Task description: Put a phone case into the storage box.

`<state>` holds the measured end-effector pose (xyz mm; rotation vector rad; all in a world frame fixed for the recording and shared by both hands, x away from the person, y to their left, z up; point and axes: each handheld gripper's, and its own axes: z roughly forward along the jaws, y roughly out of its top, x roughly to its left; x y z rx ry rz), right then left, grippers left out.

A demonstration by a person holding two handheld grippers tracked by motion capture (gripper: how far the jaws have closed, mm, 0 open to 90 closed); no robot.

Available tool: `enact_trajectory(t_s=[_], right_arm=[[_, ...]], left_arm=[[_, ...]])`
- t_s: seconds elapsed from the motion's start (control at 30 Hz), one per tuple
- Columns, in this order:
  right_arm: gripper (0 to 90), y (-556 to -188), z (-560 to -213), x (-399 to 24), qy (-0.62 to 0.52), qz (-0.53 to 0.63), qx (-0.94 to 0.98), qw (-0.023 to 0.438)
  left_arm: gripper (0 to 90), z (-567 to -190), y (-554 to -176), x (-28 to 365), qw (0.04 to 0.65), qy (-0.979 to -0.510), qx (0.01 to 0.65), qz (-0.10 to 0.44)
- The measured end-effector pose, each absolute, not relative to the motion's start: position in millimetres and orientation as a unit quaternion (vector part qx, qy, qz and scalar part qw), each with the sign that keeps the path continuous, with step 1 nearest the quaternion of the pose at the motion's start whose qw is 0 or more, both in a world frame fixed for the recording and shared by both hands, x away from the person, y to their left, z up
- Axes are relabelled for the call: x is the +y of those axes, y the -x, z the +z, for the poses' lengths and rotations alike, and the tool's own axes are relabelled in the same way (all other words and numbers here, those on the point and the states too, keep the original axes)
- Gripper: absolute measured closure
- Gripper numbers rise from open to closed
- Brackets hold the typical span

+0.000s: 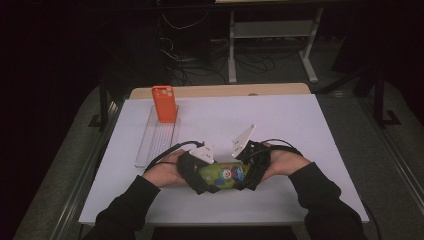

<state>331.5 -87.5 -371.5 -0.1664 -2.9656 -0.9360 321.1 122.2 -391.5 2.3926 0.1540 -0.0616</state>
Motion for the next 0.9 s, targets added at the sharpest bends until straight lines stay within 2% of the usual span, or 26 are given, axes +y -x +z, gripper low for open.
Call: enact_trajectory(t_s=[0.07,0.33,0.47,0.7,0.73,0.77,0.9], right_arm=[[0.0,-331,-370,-93,0.073,-0.310,-0.948,0.018],[0.0,-336,-373,-122,0.151,-0.360,-0.920,-0.036],[0.0,-332,-376,-132,0.239,-0.366,-0.898,-0.053],[1.4,-323,-387,-140,0.321,-0.398,-0.854,-0.095],[1.3,-320,-388,-139,0.328,-0.398,-0.851,-0.102],[1.3,-318,-390,-138,0.336,-0.397,-0.848,-0.108],[1.3,-314,-399,-140,0.371,-0.421,-0.821,-0.107]], left_arm=[[15.5,-392,-322,125,0.358,-0.931,0.074,-0.015],[15.4,-394,-329,133,0.351,-0.923,0.159,0.013],[15.4,-393,-332,135,0.355,-0.913,0.198,0.032],[15.4,-393,-334,138,0.363,-0.900,0.236,0.051],[15.4,-392,-337,140,0.348,-0.908,0.225,0.057],[15.4,-393,-335,139,0.360,-0.899,0.246,0.053],[15.4,-392,-338,142,0.353,-0.900,0.250,0.057]])
